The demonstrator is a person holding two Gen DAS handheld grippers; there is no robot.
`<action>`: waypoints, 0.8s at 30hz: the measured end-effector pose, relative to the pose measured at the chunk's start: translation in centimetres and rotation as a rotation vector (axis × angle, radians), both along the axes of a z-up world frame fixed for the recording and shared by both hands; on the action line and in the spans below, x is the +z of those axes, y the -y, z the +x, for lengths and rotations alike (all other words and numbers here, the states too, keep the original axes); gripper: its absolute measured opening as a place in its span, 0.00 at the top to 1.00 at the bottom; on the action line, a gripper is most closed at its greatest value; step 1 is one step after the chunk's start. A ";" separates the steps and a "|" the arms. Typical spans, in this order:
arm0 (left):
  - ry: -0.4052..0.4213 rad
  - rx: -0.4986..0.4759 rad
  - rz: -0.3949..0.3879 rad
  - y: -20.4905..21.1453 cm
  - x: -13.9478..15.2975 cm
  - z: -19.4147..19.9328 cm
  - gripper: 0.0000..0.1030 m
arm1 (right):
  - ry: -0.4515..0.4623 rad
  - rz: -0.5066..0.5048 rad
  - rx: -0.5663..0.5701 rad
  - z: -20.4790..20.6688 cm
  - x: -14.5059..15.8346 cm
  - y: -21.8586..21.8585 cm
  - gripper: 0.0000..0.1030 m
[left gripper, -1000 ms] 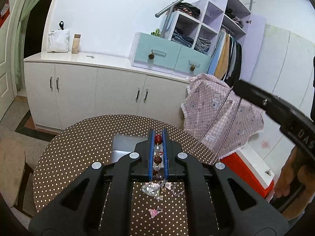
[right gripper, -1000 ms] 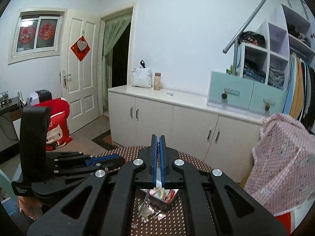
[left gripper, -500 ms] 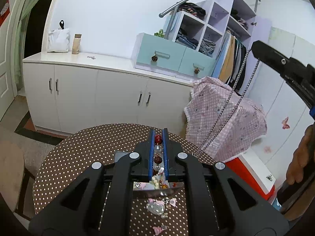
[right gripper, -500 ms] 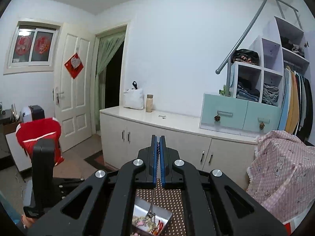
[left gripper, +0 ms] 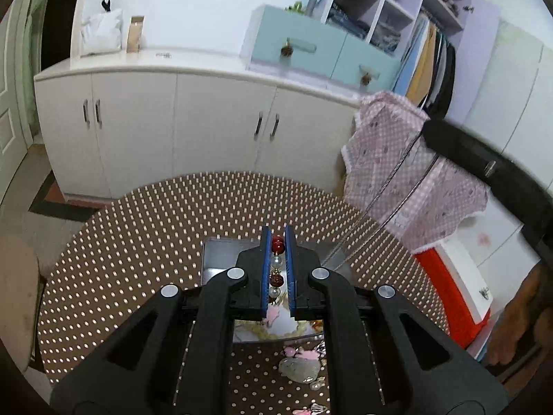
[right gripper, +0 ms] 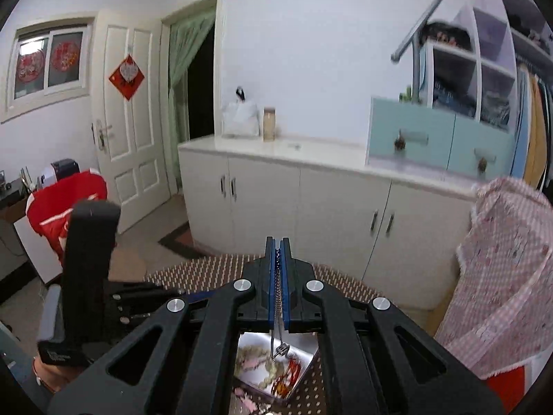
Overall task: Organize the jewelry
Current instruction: 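Lower the red bead charm into the grey box and open the left gripper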
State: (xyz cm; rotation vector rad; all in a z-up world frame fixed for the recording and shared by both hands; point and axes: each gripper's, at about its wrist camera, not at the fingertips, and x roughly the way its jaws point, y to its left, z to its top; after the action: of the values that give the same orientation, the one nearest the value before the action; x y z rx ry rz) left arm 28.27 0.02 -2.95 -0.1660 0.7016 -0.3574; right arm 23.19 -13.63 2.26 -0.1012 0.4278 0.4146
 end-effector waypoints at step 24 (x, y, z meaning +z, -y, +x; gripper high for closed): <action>-0.108 -0.025 0.044 1.0 -2.3 -0.6 0.91 | -0.162 0.030 -0.069 -1.3 -5.1 2.4 0.81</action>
State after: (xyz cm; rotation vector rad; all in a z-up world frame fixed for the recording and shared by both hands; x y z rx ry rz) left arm 27.68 -1.03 -5.23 -0.1353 0.8178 -0.3582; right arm 21.89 -16.02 -2.88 -0.0237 0.5832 0.3622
